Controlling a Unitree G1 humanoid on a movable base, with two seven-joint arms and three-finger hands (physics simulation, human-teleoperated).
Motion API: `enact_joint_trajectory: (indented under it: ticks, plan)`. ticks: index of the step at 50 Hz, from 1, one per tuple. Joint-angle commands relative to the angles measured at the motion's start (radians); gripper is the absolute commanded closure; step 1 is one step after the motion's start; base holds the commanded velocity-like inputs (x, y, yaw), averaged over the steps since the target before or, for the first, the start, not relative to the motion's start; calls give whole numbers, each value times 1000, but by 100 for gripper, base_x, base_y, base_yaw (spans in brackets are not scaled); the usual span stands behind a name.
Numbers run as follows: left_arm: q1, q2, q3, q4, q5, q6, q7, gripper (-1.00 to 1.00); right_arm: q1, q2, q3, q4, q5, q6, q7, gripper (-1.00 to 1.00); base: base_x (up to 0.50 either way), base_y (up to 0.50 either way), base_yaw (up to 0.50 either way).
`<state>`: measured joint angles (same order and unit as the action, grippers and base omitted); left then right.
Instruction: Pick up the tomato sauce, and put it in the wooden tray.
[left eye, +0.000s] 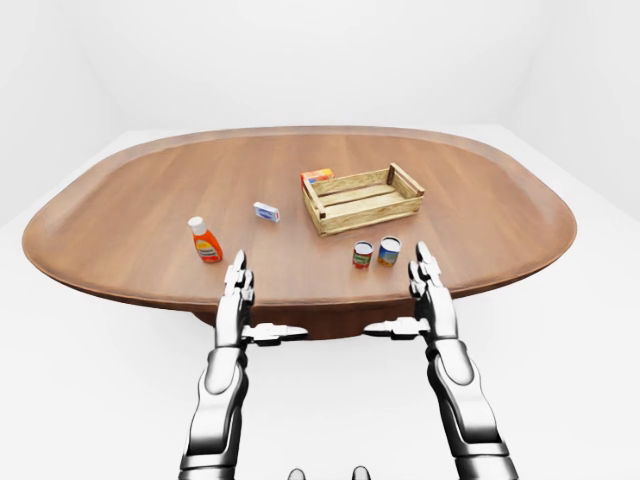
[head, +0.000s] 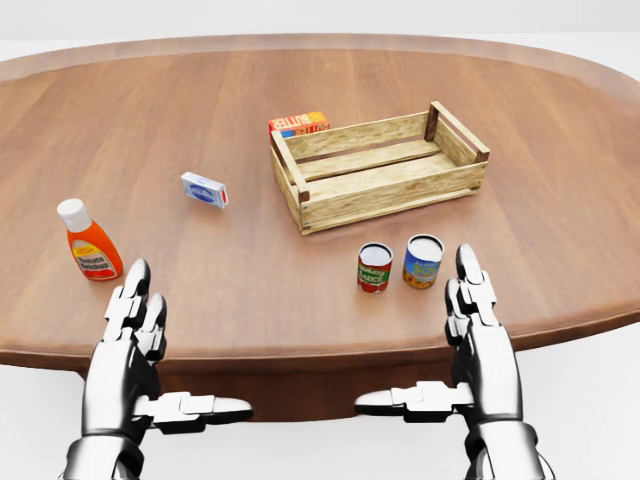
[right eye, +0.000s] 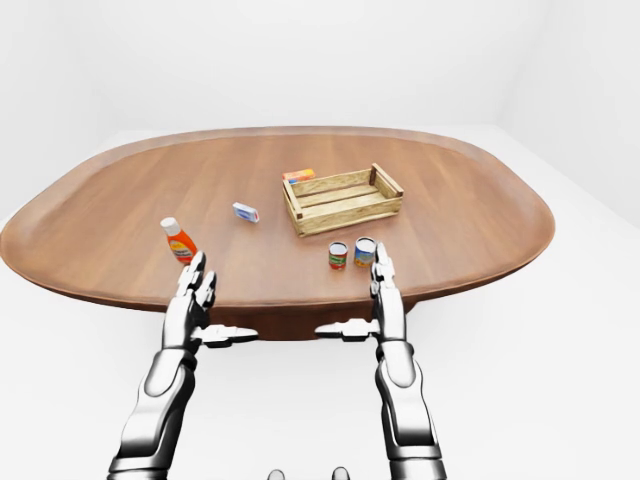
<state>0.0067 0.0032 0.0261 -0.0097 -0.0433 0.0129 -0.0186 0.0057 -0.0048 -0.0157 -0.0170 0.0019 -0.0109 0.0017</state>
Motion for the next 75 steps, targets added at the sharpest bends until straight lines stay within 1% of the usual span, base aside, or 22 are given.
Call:
enact_joint_trajectory:
  ticks: [1,3,5,7,8,9,11,12,13,15,16,17,18,19,21,31,32,33,39,41,43,75]
  plan:
    - [2,6,44,5,-112,40,-27,-100,-5,-14,-42,-31,6,-6,-24,-100,0,0,0]
    - [9,11,37,2,-97,20,-25,-100,-4,-13,-43,-16,16,-16,-18,-100,0,0,0]
    - [17,11,35,-18,-94,21,-21,-100,4,-10,-34,-27,43,-27,11,-100,0,0,0]
    - [21,12,38,-27,-89,7,-16,-100,21,-3,-27,-73,94,-33,48,-100,0,0,0]
    - [21,11,39,-28,-88,7,-16,-100,23,-7,-21,-81,58,-28,27,-100,0,0,0]
    - [20,11,48,-42,-106,25,-14,-100,21,-8,-20,-76,44,-31,20,-100,0,0,0]
    - [19,13,51,-57,-121,46,-18,-100,13,-6,-27,-58,65,-39,29,-100,0,0,0]
    - [19,13,51,-58,-122,47,-18,-100,13,-6,-27,-57,65,-39,30,-100,0,0,0]
    - [16,13,50,-55,-120,45,-16,-100,6,-6,-29,-38,57,-53,21,-100,0,0,0]
    - [13,13,48,-41,-109,28,-13,-100,4,-13,-18,-46,22,-39,14,-100,0,0,0]
    - [11,13,50,-36,-107,19,-10,-100,-14,-22,-3,-34,-38,29,-3,-100,0,0,0]
    - [10,14,51,-36,-107,18,-9,-100,-14,-23,6,-21,-50,-6,13,-100,0,0,0]
    - [10,14,51,-36,-107,18,-9,-100,-14,-21,4,-20,-52,-8,15,-100,0,0,0]
    - [10,14,59,-39,-105,-6,1,-100,6,-21,22,-32,-84,-28,21,-100,50,0,0]
    - [9,16,63,-42,-111,3,3,-100,6,-20,27,-25,-121,-67,20,-100,50,0,0]
    - [9,17,57,-38,-110,-4,0,-100,6,-11,23,-13,-137,-71,29,-100,50,0,0]
    - [9,17,57,-38,-109,-9,-2,-100,6,-10,23,-11,-137,-73,28,-100,50,0,0]
    - [9,19,54,-28,-95,-33,-5,-100,6,-10,23,-10,-138,-75,27,-100,50,0,0]
    - [17,16,45,-31,-95,-19,-24,-100,3,-11,20,3,-142,-76,19,-100,50,0,0]
    - [16,16,45,-29,-92,-21,-25,-100,3,-11,19,3,-138,-76,21,-100,50,0,0]
    - [21,16,36,-18,-78,-38,-33,-100,6,-10,16,2,-131,-76,20,-100,50,0,0]
    - [21,13,35,-20,-75,-35,-40,-100,5,-12,18,7,-131,-76,29,-100,50,0,0]
